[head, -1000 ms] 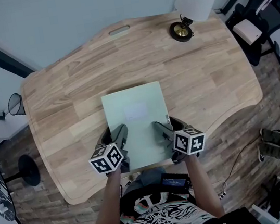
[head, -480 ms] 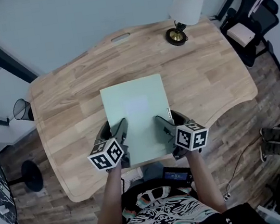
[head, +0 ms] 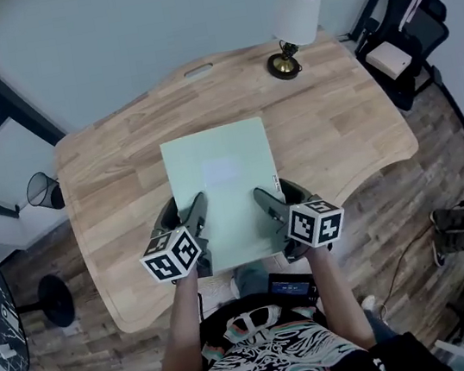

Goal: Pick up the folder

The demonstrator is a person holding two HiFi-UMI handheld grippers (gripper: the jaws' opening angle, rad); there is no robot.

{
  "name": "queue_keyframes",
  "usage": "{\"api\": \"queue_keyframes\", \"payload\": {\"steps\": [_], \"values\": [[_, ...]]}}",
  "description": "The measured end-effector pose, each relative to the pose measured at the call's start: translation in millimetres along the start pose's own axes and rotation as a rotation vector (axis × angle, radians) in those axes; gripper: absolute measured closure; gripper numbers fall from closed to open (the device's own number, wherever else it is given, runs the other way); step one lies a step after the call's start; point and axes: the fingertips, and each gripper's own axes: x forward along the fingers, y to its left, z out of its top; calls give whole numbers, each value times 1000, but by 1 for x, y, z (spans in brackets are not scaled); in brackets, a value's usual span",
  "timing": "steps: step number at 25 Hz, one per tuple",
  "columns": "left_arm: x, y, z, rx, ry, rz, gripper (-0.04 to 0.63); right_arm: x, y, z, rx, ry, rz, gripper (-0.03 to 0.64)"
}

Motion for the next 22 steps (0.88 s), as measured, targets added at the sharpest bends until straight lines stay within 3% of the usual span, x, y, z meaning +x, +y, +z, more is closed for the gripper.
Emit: {"api": "queue_keyframes", "payload": {"steps": [22], "values": [[-48,-16,22,38,-77,-19,298,-32,41,9,-49,-72,18,316]]}}
